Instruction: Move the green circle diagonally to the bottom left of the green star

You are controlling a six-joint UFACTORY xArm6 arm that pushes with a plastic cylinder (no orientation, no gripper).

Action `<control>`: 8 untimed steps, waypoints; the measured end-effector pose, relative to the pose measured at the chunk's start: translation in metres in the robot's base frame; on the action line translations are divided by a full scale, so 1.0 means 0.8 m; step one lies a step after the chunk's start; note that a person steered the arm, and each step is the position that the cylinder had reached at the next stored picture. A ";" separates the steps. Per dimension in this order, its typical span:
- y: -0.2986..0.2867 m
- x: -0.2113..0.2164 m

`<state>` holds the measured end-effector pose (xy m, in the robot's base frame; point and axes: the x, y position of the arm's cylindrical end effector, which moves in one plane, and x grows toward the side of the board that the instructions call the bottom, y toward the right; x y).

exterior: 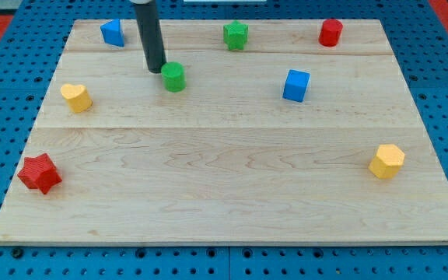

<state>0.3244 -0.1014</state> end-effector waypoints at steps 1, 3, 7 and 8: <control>0.015 0.008; -0.022 -0.002; 0.067 0.011; 0.048 -0.031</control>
